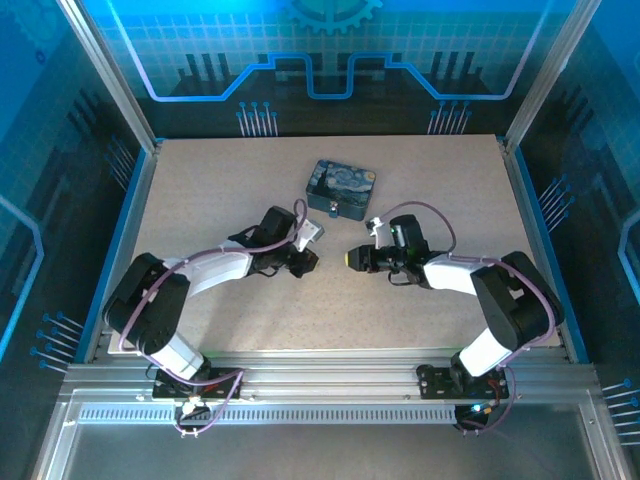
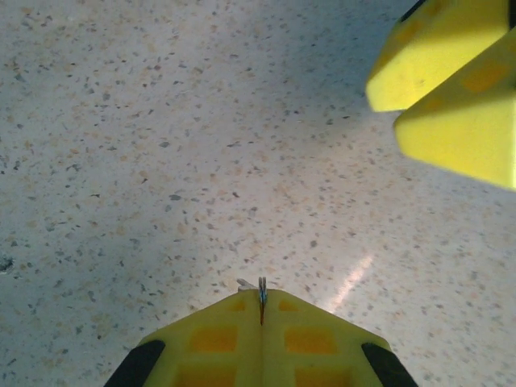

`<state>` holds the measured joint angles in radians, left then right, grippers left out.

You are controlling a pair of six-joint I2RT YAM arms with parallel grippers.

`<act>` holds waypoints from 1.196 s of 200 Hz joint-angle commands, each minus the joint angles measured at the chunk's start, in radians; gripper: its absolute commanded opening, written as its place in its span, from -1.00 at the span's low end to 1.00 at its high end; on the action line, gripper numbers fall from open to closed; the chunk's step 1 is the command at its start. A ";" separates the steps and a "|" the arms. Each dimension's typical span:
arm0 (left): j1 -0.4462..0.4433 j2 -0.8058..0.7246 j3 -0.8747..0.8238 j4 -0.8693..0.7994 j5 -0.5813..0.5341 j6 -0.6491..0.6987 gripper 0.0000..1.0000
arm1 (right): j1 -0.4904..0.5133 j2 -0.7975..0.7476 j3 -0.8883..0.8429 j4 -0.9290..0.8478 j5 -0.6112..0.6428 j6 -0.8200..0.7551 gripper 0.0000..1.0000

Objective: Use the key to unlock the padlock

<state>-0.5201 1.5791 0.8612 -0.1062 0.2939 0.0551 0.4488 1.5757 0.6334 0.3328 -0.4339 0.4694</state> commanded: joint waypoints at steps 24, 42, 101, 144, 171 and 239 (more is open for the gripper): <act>0.009 -0.091 0.055 -0.118 0.142 -0.021 -1.00 | 0.085 -0.113 -0.041 0.080 0.044 -0.179 -0.21; 0.009 -0.131 0.065 -0.138 0.171 -0.047 -1.00 | 0.104 -0.152 -0.062 0.109 0.063 -0.227 -0.22; 0.014 -0.247 0.064 -0.185 0.226 -0.118 -1.00 | 0.217 -0.227 -0.116 0.191 0.146 -0.419 -0.20; 0.014 -0.294 0.068 -0.230 0.263 -0.134 -1.00 | 0.245 -0.201 -0.115 0.231 0.204 -0.439 -0.20; 0.015 -0.312 0.068 -0.236 0.282 -0.154 -1.00 | 0.266 -0.192 -0.108 0.243 0.227 -0.466 -0.20; 0.019 -0.321 0.085 -0.247 0.284 -0.182 -1.00 | 0.315 -0.181 -0.105 0.268 0.255 -0.516 -0.20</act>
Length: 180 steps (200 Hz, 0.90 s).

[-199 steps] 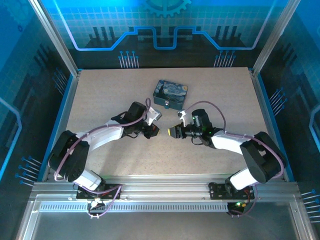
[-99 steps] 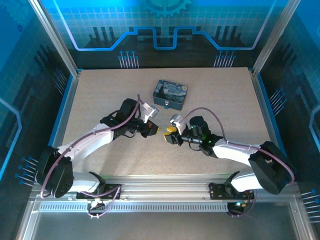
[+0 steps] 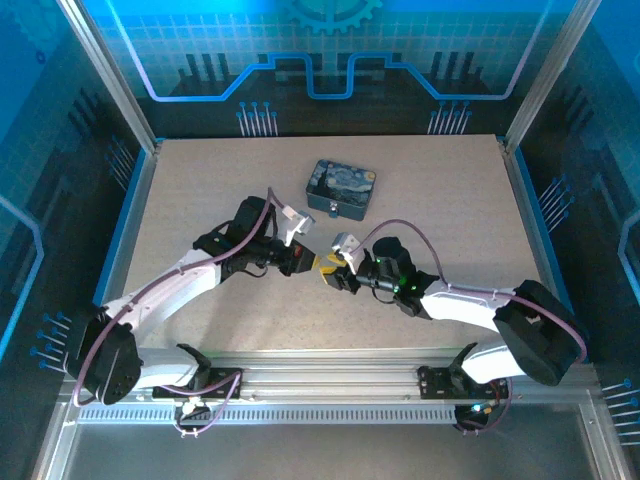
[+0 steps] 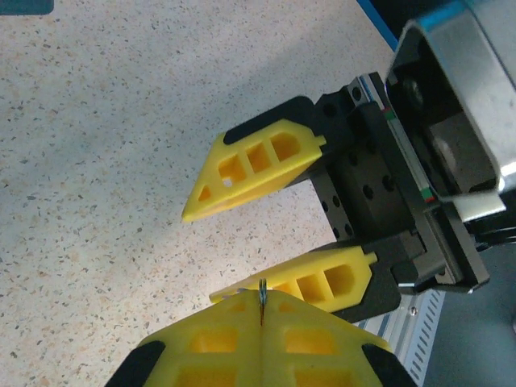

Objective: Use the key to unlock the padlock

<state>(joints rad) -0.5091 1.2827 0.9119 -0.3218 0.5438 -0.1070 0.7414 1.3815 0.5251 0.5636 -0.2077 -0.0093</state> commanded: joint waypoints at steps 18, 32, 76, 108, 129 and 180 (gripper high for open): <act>0.008 -0.026 0.038 -0.032 0.036 -0.021 -1.00 | 0.028 0.014 0.007 0.036 0.037 -0.042 -0.20; 0.008 -0.028 0.038 -0.034 0.038 -0.021 -1.00 | 0.031 0.013 0.009 0.037 0.047 -0.043 -0.20; 0.009 -0.035 0.032 -0.045 0.039 -0.020 -1.00 | 0.033 0.002 0.007 0.046 0.079 -0.046 -0.24; 0.009 -0.037 0.028 -0.045 0.039 -0.022 -1.00 | 0.036 -0.015 0.004 0.055 0.056 -0.051 -0.23; 0.010 -0.035 0.030 -0.041 0.041 -0.023 -1.00 | 0.042 -0.022 0.005 0.056 0.048 -0.059 -0.22; 0.010 -0.028 0.030 -0.040 0.053 -0.027 -1.00 | 0.047 -0.033 0.004 0.065 0.068 -0.061 -0.24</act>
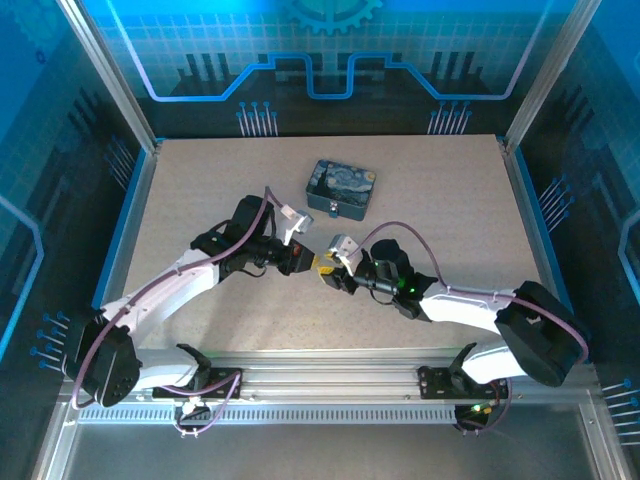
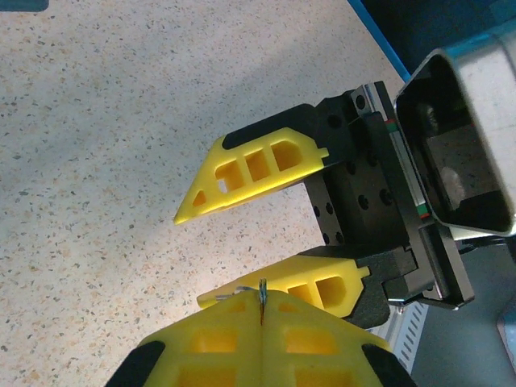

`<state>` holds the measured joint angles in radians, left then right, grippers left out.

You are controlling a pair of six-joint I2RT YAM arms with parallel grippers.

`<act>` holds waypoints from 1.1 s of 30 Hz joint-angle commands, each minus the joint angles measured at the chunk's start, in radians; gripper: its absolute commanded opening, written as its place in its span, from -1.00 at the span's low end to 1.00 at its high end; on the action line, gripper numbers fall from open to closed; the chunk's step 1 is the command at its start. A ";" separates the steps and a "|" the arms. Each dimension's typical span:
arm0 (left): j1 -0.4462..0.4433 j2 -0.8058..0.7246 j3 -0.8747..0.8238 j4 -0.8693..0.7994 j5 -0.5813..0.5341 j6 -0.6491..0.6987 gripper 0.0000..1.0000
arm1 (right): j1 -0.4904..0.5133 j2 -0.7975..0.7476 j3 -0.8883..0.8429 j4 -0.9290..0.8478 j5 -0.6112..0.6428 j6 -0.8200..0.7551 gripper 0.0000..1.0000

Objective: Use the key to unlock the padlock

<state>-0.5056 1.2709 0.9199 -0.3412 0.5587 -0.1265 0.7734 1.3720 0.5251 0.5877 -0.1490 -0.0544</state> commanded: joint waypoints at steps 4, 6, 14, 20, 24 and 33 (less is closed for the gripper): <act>0.006 -0.016 0.020 -0.020 0.038 -0.009 -1.00 | 0.015 -0.025 0.004 0.043 0.020 -0.022 -0.26; 0.006 -0.016 0.019 -0.021 0.039 -0.007 -1.00 | 0.015 -0.027 0.006 0.039 0.025 -0.031 -0.28; 0.010 -0.016 0.019 -0.031 0.041 -0.001 -1.00 | 0.015 -0.039 0.000 0.041 0.027 -0.035 -0.36; 0.016 -0.016 0.010 -0.025 0.041 0.001 -1.00 | 0.022 -0.055 0.001 0.023 -0.008 -0.073 -0.75; 0.019 -0.026 -0.002 -0.007 0.040 -0.010 -1.00 | 0.035 -0.062 0.006 -0.010 0.016 -0.108 -0.86; 0.035 -0.096 -0.032 0.037 -0.037 -0.137 -0.14 | 0.080 -0.072 0.047 -0.144 0.235 -0.226 -1.00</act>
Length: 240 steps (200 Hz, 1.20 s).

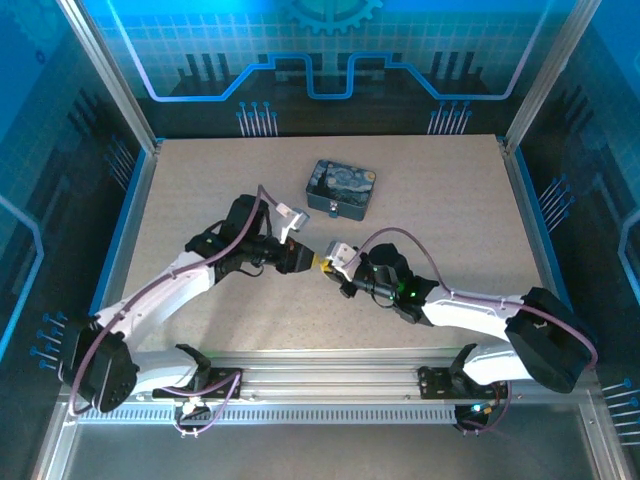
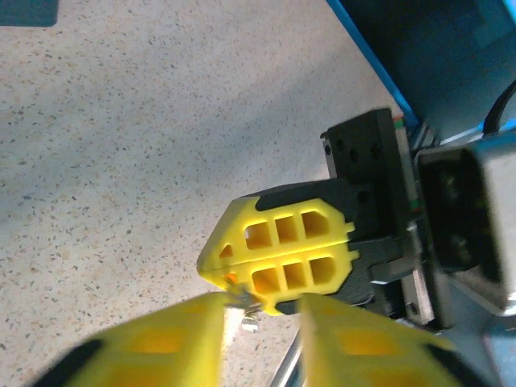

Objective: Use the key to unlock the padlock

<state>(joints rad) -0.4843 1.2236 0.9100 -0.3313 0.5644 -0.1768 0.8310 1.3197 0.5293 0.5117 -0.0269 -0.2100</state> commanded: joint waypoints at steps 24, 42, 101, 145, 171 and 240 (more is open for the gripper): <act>0.020 -0.081 -0.054 0.074 -0.091 -0.260 -0.22 | 0.043 -0.011 0.051 -0.080 0.171 -0.123 -1.00; 0.019 -0.081 -0.075 0.119 -0.065 -0.309 -0.44 | 0.044 -0.001 0.057 -0.078 0.151 -0.121 -1.00; 0.019 -0.179 -0.185 0.202 -0.083 -0.018 -0.08 | 0.023 -0.010 0.126 -0.234 -0.057 -0.144 -1.00; 0.022 -0.157 -0.164 0.166 -0.102 -0.087 -0.04 | 0.039 -0.062 0.111 -0.290 0.042 -0.265 -1.00; 0.023 -0.104 -0.140 0.170 -0.146 -0.319 -0.37 | 0.082 -0.048 0.116 -0.271 0.218 -0.316 -1.00; -0.041 -0.131 -0.228 0.313 -0.194 -0.667 -0.48 | 0.157 0.019 0.118 -0.162 0.413 -0.362 -1.00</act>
<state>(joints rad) -0.4931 1.1133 0.7097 -0.0559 0.4244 -0.6853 0.9665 1.3197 0.6426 0.2810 0.2878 -0.5491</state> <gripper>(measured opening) 0.241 0.045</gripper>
